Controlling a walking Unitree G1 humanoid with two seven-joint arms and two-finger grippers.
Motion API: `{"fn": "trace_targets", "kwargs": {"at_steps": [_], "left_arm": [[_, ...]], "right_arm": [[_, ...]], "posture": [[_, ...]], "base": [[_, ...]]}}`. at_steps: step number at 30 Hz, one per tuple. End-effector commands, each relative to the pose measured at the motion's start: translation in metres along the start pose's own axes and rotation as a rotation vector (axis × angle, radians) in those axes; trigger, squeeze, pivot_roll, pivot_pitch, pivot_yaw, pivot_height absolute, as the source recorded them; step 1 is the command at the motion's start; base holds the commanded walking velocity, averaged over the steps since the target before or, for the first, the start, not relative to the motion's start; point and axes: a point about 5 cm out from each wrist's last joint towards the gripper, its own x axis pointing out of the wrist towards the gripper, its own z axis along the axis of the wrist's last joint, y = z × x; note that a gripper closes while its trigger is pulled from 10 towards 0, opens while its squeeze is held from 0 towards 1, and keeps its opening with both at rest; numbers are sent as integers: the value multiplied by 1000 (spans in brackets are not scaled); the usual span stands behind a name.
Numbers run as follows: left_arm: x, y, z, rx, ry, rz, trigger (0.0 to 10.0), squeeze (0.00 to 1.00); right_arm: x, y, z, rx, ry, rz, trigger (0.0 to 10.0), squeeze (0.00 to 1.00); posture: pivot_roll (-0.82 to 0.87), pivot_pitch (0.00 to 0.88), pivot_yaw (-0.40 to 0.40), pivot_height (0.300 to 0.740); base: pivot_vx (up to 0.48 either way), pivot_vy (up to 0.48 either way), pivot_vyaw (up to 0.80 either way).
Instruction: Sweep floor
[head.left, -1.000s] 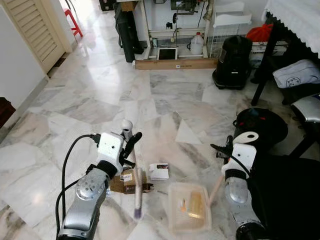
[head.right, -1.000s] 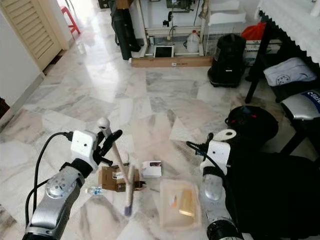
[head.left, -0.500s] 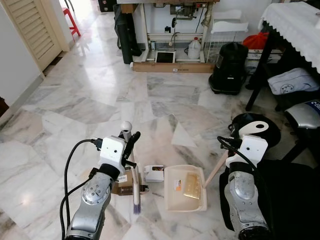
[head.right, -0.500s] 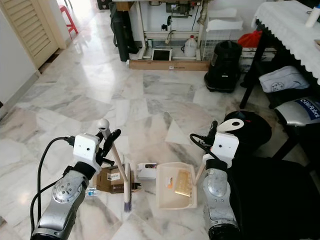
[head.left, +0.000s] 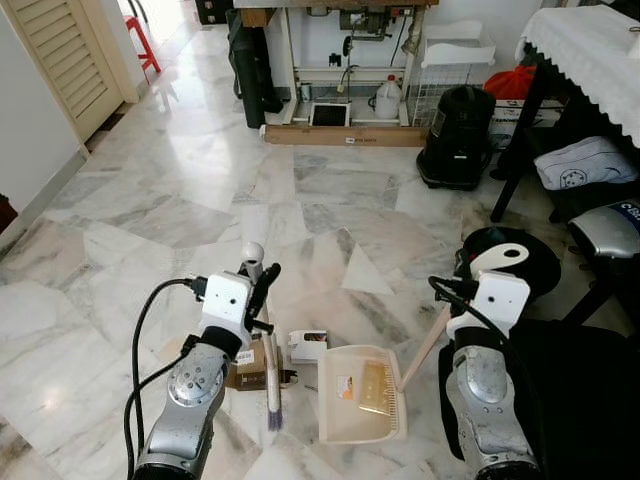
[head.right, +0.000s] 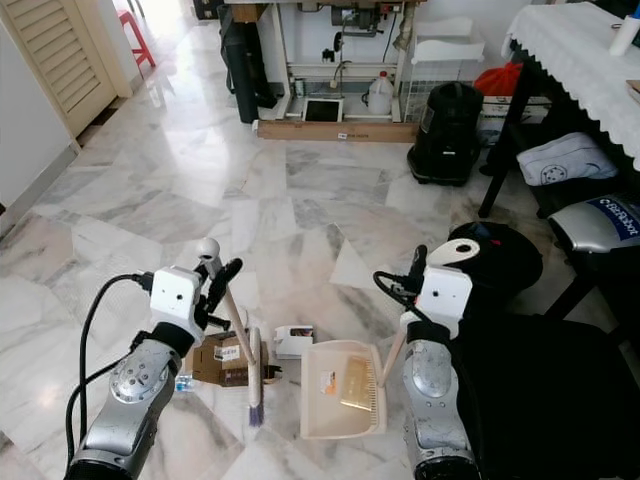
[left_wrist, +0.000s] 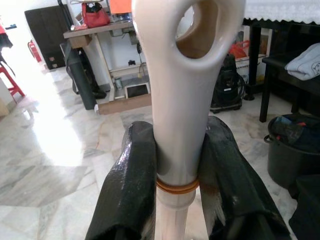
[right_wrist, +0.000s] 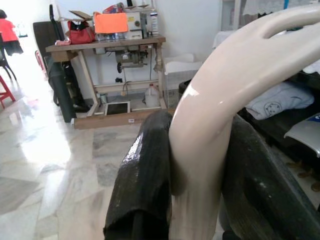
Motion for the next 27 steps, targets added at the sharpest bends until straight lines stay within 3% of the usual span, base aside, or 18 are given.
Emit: {"fn": "trace_targets", "kwargs": {"at_steps": [1, 5, 19, 23, 27], "left_arm": [[5, 5, 10, 13, -48, 15, 10000, 0], [5, 4, 10, 10, -48, 17, 10000, 0], [5, 4, 12, 9, -49, 17, 10000, 0], [5, 4, 12, 8, -49, 15, 10000, 0], [5, 4, 12, 6, -47, 11, 10000, 0]], "right_arm": [[6, 5, 16, 17, -62, 15, 10000, 0], [6, 4, 17, 24, -62, 12, 10000, 0], [5, 3, 19, 4, -60, 16, 10000, 0], [5, 3, 19, 0, -58, 18, 10000, 0], [6, 4, 20, 32, -58, 31, 10000, 0]], "posture": [[64, 0, 19, 740], [67, 0, 19, 740], [71, 0, 21, 740], [71, 0, 21, 740], [72, 0, 22, 740]], "base": [[0, 0, 0], [0, 0, 0], [0, 307, 0], [0, 335, 663], [0, 334, 0]]}}
